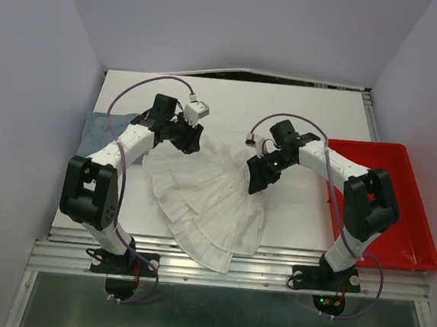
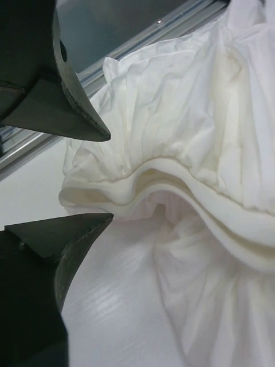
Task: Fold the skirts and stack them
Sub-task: Flatten the skirt out
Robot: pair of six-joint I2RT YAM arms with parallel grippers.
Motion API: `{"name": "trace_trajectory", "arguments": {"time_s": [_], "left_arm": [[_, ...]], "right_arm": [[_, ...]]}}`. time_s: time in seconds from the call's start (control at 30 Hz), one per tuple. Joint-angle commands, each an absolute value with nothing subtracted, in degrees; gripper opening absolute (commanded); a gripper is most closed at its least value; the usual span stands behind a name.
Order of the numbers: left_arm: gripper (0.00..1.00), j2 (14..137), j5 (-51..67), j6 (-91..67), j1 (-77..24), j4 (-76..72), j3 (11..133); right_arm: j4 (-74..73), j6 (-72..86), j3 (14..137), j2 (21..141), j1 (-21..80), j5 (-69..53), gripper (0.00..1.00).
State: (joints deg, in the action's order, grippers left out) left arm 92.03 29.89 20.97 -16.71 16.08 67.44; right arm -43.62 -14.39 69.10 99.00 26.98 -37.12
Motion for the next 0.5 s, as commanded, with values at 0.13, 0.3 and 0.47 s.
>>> {"name": "trace_trajectory", "arguments": {"time_s": [0.13, 0.3, 0.47], "left_arm": [[0.48, 93.86, 28.48, 20.21, -16.70, 18.02, 63.02], [0.45, 99.75, 25.40, 21.10, -18.80, 16.18, 65.20], [0.42, 101.70, 29.51, 21.96, -18.90, 14.68, 67.24]], "right_arm": [[-45.26, -14.59, 74.79, 102.21, 23.12, -41.30, 0.57], [-46.32, -15.21, 72.69, 107.66, 23.12, -43.42, 0.58], [-45.97, -16.08, 71.20, 106.70, 23.12, -45.00, 0.58]]}}
